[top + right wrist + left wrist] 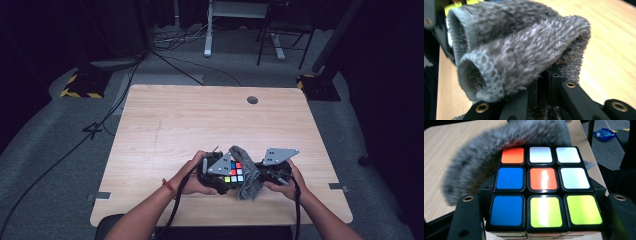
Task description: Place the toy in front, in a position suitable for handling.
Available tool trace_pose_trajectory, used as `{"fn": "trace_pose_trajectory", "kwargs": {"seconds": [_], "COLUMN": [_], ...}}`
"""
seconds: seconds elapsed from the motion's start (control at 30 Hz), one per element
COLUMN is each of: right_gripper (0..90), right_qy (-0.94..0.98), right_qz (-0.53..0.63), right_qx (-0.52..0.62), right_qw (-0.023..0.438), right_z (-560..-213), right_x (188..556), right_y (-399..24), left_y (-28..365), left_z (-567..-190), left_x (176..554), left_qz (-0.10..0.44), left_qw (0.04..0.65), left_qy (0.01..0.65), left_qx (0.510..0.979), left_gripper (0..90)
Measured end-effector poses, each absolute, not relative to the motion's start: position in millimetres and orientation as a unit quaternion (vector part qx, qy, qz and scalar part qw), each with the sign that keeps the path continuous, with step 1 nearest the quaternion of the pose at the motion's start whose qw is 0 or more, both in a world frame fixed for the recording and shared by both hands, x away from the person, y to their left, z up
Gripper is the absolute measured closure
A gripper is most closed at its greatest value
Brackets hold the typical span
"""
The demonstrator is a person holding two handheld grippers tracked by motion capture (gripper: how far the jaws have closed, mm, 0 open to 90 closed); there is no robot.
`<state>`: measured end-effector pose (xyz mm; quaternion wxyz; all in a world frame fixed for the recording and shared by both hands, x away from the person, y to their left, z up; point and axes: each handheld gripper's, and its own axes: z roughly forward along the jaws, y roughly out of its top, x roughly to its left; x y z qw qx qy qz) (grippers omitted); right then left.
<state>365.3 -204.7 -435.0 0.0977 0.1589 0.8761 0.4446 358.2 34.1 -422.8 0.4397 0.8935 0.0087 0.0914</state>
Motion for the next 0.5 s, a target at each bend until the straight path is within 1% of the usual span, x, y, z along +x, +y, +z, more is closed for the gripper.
{"fn": "trace_pose_trajectory", "kwargs": {"seconds": [0.23, 0.4, 0.5], "right_gripper": [82.5, 82.4, 82.4], "right_qy": [0.877, 0.863, 0.86], "right_qz": [0.453, 0.479, 0.482], "right_qx": [0.137, 0.131, 0.135], "right_qw": [0.082, 0.093, 0.1], "right_z": [-431, -422, -421], "right_x": [357, 354, 356], "right_y": [-204, -206, -207], "left_y": [38, 39, 39], "left_z": [-427, -429, -426], "left_x": [366, 367, 364], "left_qz": [0.102, 0.094, 0.09], "left_qw": [0.429, 0.429, 0.445], "left_qy": [0.029, 0.033, 0.021], "left_qx": [0.897, 0.898, 0.891], "left_gripper": [33.7, 33.7, 33.7]}}
